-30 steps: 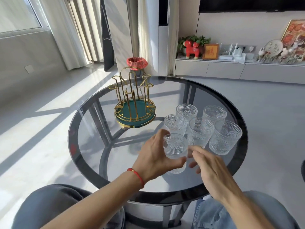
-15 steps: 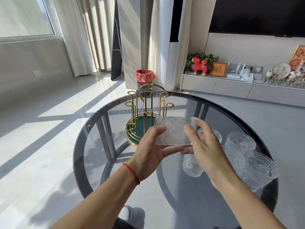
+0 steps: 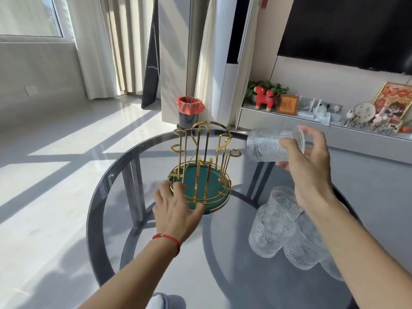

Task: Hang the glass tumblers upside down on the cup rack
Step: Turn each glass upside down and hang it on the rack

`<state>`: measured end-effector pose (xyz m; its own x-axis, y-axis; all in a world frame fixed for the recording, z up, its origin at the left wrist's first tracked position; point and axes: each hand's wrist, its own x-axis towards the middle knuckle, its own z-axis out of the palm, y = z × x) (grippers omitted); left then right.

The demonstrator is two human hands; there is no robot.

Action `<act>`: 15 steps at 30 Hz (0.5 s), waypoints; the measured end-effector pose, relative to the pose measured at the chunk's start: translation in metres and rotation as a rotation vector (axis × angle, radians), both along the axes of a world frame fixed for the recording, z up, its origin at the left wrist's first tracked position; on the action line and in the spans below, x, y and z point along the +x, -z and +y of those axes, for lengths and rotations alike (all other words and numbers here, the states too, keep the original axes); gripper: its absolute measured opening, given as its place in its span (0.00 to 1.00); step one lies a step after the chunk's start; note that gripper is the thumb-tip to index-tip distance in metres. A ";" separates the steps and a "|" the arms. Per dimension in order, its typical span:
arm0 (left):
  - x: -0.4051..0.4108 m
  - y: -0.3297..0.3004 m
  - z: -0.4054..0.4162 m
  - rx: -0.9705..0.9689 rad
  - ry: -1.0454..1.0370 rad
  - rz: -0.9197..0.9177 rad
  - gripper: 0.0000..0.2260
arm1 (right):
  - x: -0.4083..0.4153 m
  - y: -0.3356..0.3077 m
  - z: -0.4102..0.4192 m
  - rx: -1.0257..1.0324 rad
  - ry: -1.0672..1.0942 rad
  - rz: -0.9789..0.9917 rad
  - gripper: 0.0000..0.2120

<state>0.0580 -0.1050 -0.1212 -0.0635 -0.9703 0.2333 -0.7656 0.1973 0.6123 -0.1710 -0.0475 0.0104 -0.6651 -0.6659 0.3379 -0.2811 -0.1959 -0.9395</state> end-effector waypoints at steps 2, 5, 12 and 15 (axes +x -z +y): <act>0.000 0.010 -0.002 0.010 0.023 -0.105 0.32 | -0.001 -0.015 -0.033 -0.011 0.007 0.024 0.20; 0.001 0.025 -0.007 0.110 0.065 -0.316 0.39 | 0.007 -0.041 -0.080 0.000 -0.028 0.159 0.21; -0.005 0.039 -0.008 0.116 0.085 -0.445 0.39 | 0.018 -0.068 -0.168 0.343 -0.359 0.325 0.28; -0.005 0.041 -0.008 0.117 0.095 -0.440 0.40 | 0.028 -0.068 -0.189 0.533 -0.494 0.400 0.28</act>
